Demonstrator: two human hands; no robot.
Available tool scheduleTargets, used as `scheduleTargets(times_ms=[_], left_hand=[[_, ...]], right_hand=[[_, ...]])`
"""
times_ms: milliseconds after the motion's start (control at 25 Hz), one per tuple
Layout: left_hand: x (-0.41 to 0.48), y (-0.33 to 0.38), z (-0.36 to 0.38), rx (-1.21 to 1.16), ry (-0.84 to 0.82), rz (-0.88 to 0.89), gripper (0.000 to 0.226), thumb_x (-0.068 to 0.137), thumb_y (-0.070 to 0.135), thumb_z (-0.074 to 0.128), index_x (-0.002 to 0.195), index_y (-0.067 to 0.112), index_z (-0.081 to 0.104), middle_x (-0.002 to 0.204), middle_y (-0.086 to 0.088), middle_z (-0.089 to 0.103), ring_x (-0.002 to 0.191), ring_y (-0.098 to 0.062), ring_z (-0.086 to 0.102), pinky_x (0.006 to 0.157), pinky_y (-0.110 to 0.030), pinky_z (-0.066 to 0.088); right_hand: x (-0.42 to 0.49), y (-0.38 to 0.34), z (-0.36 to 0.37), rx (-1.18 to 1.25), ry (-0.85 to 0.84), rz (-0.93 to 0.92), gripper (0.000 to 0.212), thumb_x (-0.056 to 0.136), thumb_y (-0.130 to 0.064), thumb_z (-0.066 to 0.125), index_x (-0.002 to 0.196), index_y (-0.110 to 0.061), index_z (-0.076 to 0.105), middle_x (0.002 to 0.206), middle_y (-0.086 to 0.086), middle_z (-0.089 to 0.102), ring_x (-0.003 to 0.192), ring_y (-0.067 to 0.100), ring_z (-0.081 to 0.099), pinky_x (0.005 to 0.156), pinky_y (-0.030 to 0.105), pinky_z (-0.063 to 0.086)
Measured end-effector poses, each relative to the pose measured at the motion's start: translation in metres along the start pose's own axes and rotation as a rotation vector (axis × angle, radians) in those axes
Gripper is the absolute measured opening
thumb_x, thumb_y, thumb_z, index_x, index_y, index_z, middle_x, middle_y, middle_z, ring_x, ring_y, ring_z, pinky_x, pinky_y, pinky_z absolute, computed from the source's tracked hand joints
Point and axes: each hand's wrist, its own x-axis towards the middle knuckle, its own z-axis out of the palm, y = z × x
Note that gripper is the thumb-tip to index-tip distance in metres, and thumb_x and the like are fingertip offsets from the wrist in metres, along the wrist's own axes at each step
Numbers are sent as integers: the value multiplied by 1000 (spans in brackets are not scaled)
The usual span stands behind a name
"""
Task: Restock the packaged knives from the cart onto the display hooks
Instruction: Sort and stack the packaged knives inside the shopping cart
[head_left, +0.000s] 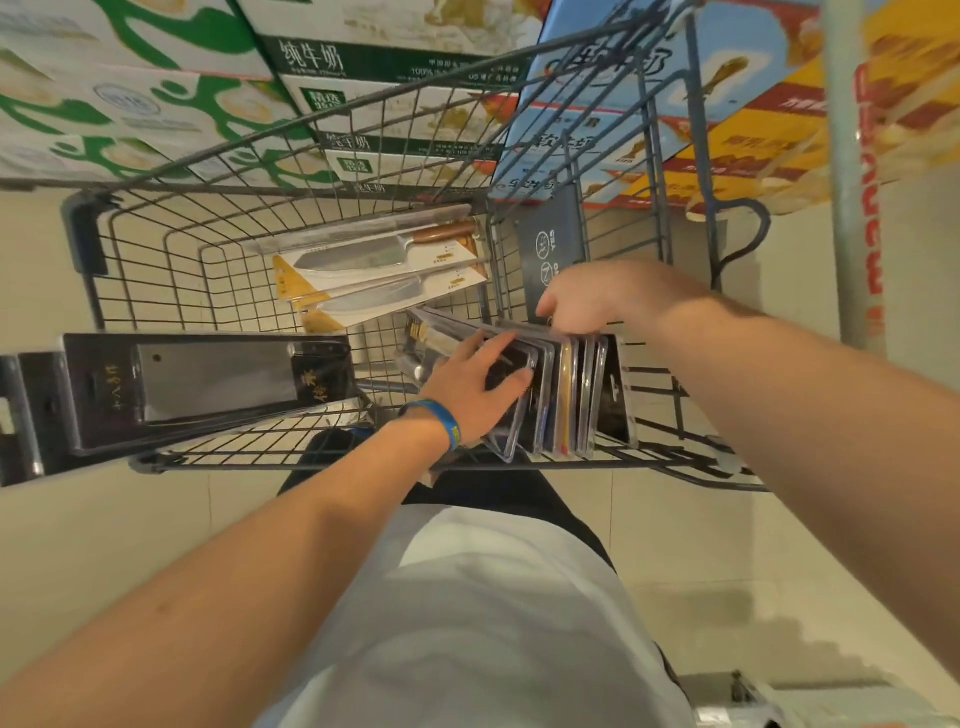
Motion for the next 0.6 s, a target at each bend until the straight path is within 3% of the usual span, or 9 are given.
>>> scheduleTargets(times_ms=[120,240,440,520,600], left_hand=[[3,-7,-6,-74,92,-10,59,97,62,29,151,36,31,157,-5,33,140,-31,36,114,-44,28],[4,-14,-13,-101,146,-16,51,103,49,34,149,28,39,148,-6,42,131,-27,46,108,-38,37],[6,-22,-17,-94,54,23,47,103,43,36,149,34,36,151,-4,38,130,-23,46,99,-26,31],[9,-29,-18,-137,48,-3,45,104,42,35,148,34,38,149,-4,40,130,-23,47,96,-25,32],[13,-37,-15,-143,0,-62,47,104,43,34,150,35,34,155,-6,33,135,-28,43,105,-32,36]], right_hand=[[-1,-4,-5,64,108,-59,38,108,-13,33,124,2,65,124,15,65,100,26,60,80,31,43],[6,-10,-13,148,287,-106,44,109,-28,35,120,-1,67,122,17,65,113,32,61,92,36,48],[17,-39,-13,-52,-14,9,63,109,-50,30,151,-5,46,158,18,43,142,36,44,117,45,36],[13,-36,-11,-197,-125,69,63,109,-51,34,150,-6,47,158,16,43,139,34,46,115,42,37],[10,-33,-4,-233,-167,85,60,106,-52,41,141,-6,57,150,15,52,127,33,54,106,39,42]])
